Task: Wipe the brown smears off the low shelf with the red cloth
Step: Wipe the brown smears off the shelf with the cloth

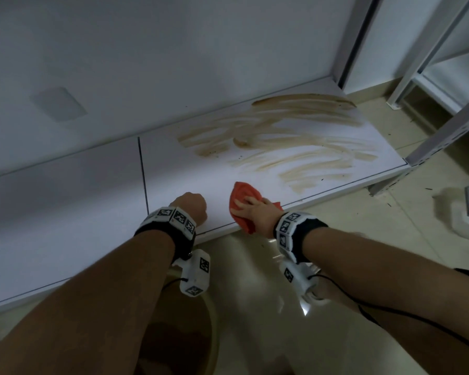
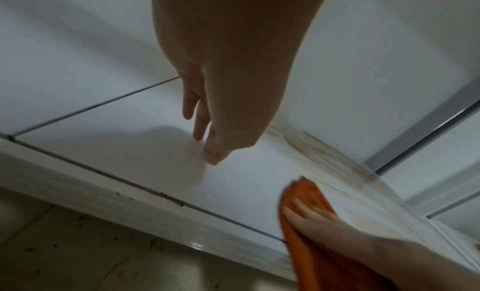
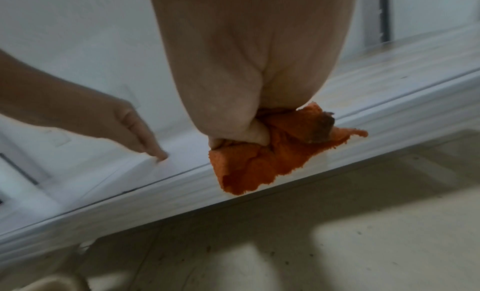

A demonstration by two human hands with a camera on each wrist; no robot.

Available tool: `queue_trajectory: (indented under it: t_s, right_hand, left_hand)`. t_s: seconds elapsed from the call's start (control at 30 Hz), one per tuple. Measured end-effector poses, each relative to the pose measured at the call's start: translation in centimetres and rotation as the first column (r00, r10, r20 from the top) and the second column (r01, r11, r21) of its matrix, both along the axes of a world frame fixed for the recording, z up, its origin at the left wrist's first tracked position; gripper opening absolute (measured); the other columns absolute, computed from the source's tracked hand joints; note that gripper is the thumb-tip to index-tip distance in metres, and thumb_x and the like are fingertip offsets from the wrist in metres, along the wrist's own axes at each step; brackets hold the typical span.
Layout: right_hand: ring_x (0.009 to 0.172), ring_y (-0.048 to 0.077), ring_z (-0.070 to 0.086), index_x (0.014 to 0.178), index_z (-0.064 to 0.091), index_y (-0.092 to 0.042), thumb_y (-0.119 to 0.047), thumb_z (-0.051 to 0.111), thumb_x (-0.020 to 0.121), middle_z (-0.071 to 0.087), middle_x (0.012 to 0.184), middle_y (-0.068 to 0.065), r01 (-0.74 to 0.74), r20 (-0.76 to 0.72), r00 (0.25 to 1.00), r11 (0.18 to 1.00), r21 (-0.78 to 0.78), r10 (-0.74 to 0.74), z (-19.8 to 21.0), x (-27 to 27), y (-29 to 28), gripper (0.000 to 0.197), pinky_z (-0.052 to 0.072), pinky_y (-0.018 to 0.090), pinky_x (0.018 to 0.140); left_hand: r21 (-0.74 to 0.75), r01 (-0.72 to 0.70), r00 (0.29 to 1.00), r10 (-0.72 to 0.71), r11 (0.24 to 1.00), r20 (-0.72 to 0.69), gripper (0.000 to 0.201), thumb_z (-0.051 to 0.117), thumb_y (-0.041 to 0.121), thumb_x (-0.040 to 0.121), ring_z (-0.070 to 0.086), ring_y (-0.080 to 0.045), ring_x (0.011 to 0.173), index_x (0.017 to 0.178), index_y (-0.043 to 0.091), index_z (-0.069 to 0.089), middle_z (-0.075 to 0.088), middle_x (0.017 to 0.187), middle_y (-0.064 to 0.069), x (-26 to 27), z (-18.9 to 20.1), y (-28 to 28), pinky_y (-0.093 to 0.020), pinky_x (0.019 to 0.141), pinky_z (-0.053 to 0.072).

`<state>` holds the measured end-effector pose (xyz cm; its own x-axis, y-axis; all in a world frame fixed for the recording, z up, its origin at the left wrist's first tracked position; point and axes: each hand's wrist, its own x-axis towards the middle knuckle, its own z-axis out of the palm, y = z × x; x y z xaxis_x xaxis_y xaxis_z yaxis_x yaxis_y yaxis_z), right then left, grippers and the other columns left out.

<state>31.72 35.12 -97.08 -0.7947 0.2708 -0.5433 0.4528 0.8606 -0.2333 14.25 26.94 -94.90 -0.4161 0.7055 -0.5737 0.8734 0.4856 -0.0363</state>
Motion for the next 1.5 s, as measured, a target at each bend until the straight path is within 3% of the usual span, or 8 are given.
queue_trajectory:
  t_s: [0.17, 0.3, 0.47, 0.77, 0.9, 1.03, 1.2, 1.5]
  right_hand:
    - [0.148, 0.021, 0.000, 0.151, 0.011, -0.033, -0.008, 0.061, 0.087, -0.001, 0.160, -0.006, 0.017, 0.014, 1.000, 1.000, -0.012, -0.017, -0.5, -2.6, 1.7, 0.084, 0.013, 0.049, 0.118]
    - [0.148, 0.022, 0.002, 0.150, 0.014, -0.033, -0.006, 0.060, 0.087, 0.000, 0.160, -0.004, 0.160, -0.024, 0.987, 0.987, -0.016, -0.160, 0.0, -0.6, 4.1, 0.082, 0.011, 0.048, 0.118]
    - [0.148, 0.022, 0.003, 0.151, 0.011, -0.030, 0.000, 0.050, 0.090, -0.002, 0.160, -0.002, 0.317, 0.020, 0.948, 0.948, -0.016, -0.316, 1.2, 4.0, 6.4, 0.078, 0.014, 0.045, 0.119]
    - [0.148, 0.021, -0.001, 0.151, 0.011, -0.032, -0.011, 0.054, 0.093, -0.002, 0.160, -0.006, 0.032, 0.004, 0.999, 0.999, -0.016, -0.032, -0.5, 0.5, 1.4, 0.075, 0.010, 0.048, 0.119]
    - [0.148, 0.021, 0.001, 0.151, 0.013, -0.031, -0.008, 0.058, 0.090, 0.000, 0.160, -0.005, 0.059, -0.007, 0.998, 0.998, -0.033, -0.059, -0.4, -0.6, 3.5, 0.079, 0.013, 0.047, 0.119]
    - [0.148, 0.021, 0.004, 0.150, 0.015, -0.032, -0.008, 0.060, 0.087, 0.002, 0.160, -0.004, 0.262, -0.052, 0.963, 0.964, -0.041, -0.264, -0.3, 1.7, 6.7, 0.081, 0.013, 0.049, 0.119]
    - [0.148, 0.022, 0.003, 0.151, 0.007, -0.029, -0.003, 0.052, 0.090, -0.001, 0.160, -0.001, 0.352, 0.029, 0.935, 0.935, 0.032, -0.353, 0.0, 5.8, 8.4, 0.080, 0.016, 0.045, 0.119]
    - [0.148, 0.023, 0.000, 0.151, 0.013, -0.030, -0.012, 0.052, 0.093, 0.001, 0.160, -0.004, 0.113, -0.029, 0.993, 0.994, -0.008, -0.113, 0.0, 1.7, 1.8, 0.072, 0.012, 0.051, 0.118]
  left_hand:
    - [0.047, 0.001, 1.000, 0.000, 0.999, -0.010, 0.043, 0.042, 0.009, 0.090, 0.052, -0.021, 0.123, 0.129, 0.018, 0.057, 0.055, 0.134, -0.002, 0.2, -0.5, -0.2, -0.033, 0.103, 0.044]
    - [0.051, -0.021, 0.999, 0.020, 0.998, 0.026, 0.044, 0.041, 0.008, 0.092, 0.049, -0.022, 0.127, 0.132, 0.020, 0.055, 0.050, 0.138, -0.001, -0.1, -0.4, 0.1, -0.033, 0.106, 0.041]
    - [0.035, -0.006, 0.999, 0.004, 0.999, 0.051, 0.040, 0.043, 0.005, 0.087, 0.055, -0.019, 0.113, 0.121, 0.013, 0.063, 0.058, 0.129, -0.004, 0.0, 0.0, 0.9, -0.033, 0.101, 0.044]
    - [0.079, 0.187, 0.980, -0.192, 0.979, 0.060, 0.050, 0.036, 0.006, 0.091, 0.045, -0.022, 0.130, 0.137, 0.021, 0.048, 0.048, 0.142, -0.001, 2.3, -0.8, 1.8, -0.036, 0.108, 0.039]
    - [0.032, 0.210, 0.975, -0.212, 0.977, 0.068, 0.053, 0.034, 0.006, 0.093, 0.038, -0.022, 0.136, 0.142, 0.023, 0.042, 0.041, 0.148, -0.001, 2.1, -1.0, 1.7, -0.034, 0.113, 0.033]
    - [-0.022, 0.227, 0.968, -0.224, 0.974, 0.111, 0.053, 0.034, 0.004, 0.094, 0.030, -0.021, 0.141, 0.143, 0.023, 0.041, 0.033, 0.153, 0.001, 1.8, -0.6, 2.4, -0.035, 0.118, 0.024]
    - [-0.024, 0.161, 0.980, -0.157, 0.987, 0.125, 0.049, 0.040, 0.003, 0.090, 0.046, -0.020, 0.130, 0.132, 0.022, 0.056, 0.048, 0.143, 0.001, 1.8, -0.3, 3.1, -0.031, 0.109, 0.039]
    - [-0.036, 0.192, 0.979, -0.189, 0.981, 0.079, 0.045, 0.040, 0.006, 0.091, 0.047, -0.022, 0.127, 0.132, 0.018, 0.054, 0.051, 0.139, -0.003, 3.0, 0.3, 2.7, -0.033, 0.107, 0.040]
